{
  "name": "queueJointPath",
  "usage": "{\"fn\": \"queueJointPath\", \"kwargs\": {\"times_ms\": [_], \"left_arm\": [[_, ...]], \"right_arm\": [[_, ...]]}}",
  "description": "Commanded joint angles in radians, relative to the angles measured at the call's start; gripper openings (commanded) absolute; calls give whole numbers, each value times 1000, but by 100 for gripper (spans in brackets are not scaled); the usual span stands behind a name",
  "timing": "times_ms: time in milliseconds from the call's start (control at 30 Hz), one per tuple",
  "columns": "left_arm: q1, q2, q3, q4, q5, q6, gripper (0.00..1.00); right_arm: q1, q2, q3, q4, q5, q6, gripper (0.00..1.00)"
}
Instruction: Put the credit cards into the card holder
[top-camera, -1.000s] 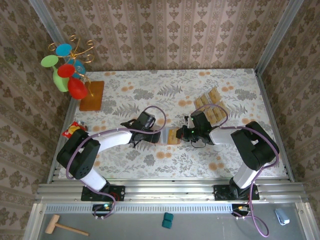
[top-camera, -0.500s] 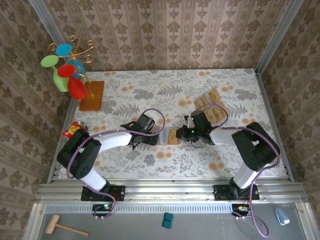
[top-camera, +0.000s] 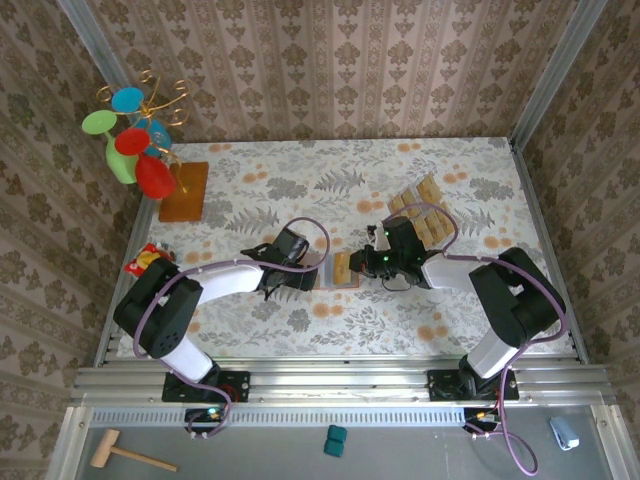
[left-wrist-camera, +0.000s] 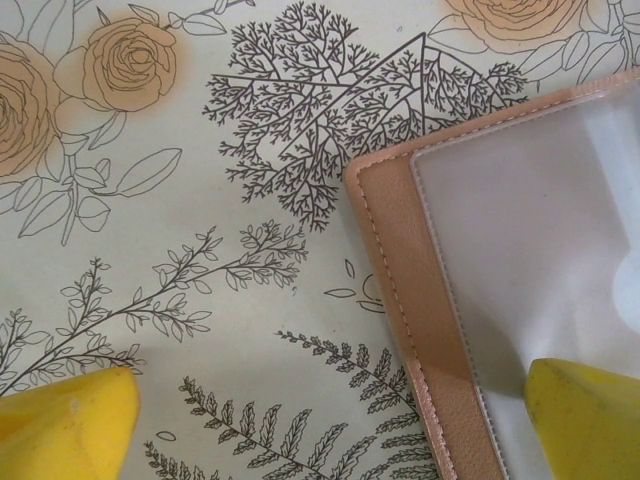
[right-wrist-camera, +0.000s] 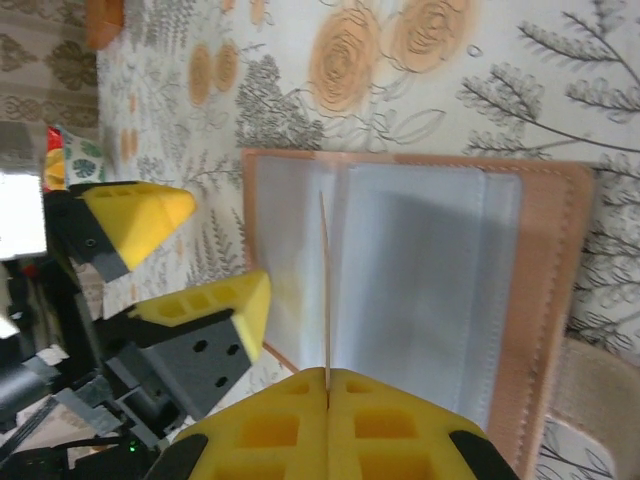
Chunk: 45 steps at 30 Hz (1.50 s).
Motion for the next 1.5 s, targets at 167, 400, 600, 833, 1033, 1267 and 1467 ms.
{"fn": "queueJointPath", "kwargs": {"times_ms": [167, 400, 600, 833, 1033, 1267, 1467], "left_arm": [[11, 11, -19, -15, -16, -9, 100], [12, 13, -15, -16, -19, -11, 100], [11, 14, -15, -20, -20, -14, 100], [11, 18, -15, -22, -22, -14, 100], [9, 23, -14, -22, -20, -16, 100], [10, 26, -9, -20, -19, -16, 100], [8, 27, -9, -22, -18, -16, 100]], "right_arm": [[-6, 59, 5, 199, -83, 65, 0], [-6, 121, -1, 285, -80, 78, 0], [-9, 163, -22, 364, -64, 98, 0], [-15, 210, -46, 425, -66, 118, 0], [-20, 234, -67, 458, -67, 126, 0], [-23, 245, -78, 486, -74, 135, 0], [-22, 256, -91, 506, -81, 141, 0]]}}
